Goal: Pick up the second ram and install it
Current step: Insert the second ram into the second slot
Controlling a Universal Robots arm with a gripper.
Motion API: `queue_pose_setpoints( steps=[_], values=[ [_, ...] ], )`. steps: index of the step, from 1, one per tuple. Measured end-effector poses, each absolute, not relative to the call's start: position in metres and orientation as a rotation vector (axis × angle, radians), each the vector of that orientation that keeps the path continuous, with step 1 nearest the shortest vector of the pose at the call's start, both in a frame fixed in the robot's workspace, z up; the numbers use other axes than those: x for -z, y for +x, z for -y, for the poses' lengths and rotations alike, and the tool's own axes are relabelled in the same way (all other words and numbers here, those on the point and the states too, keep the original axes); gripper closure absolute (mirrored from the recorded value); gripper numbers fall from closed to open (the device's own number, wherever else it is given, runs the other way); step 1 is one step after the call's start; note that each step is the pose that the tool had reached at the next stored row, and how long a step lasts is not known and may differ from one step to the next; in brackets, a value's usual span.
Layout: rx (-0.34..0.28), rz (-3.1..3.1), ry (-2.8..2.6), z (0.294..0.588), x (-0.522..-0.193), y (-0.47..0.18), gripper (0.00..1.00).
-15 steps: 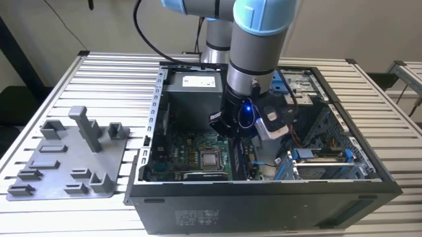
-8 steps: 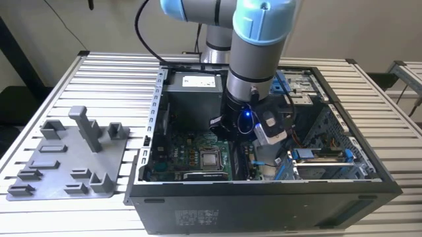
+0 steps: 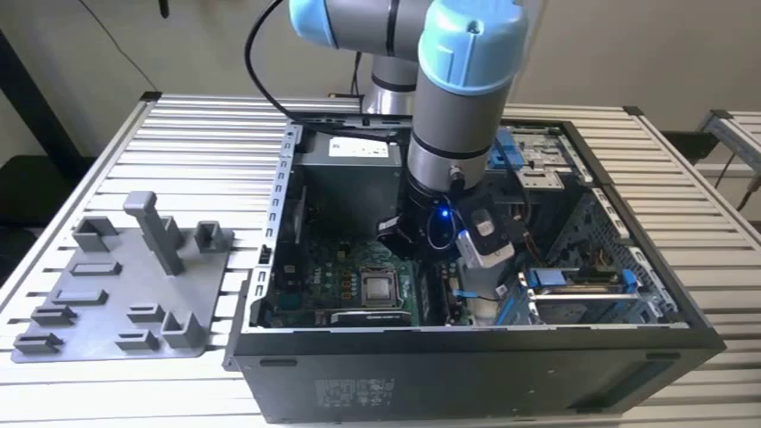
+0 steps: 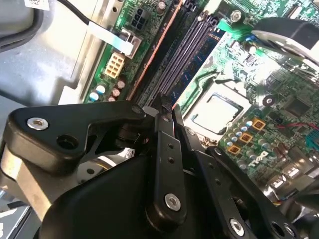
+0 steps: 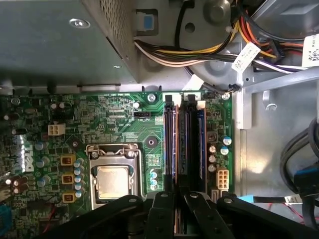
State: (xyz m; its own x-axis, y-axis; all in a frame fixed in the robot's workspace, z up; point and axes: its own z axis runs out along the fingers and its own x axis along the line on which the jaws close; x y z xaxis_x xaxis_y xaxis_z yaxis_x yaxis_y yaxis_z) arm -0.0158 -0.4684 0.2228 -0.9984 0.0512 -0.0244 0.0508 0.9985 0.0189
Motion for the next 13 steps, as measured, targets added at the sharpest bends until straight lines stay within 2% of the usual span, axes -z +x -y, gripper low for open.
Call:
queue_pose_setpoints(
  steps=[13],
  values=[
    [-0.028, -3.116, 0.080, 0.4711, -0.2188, -0.0125, 0.85]
  ],
)
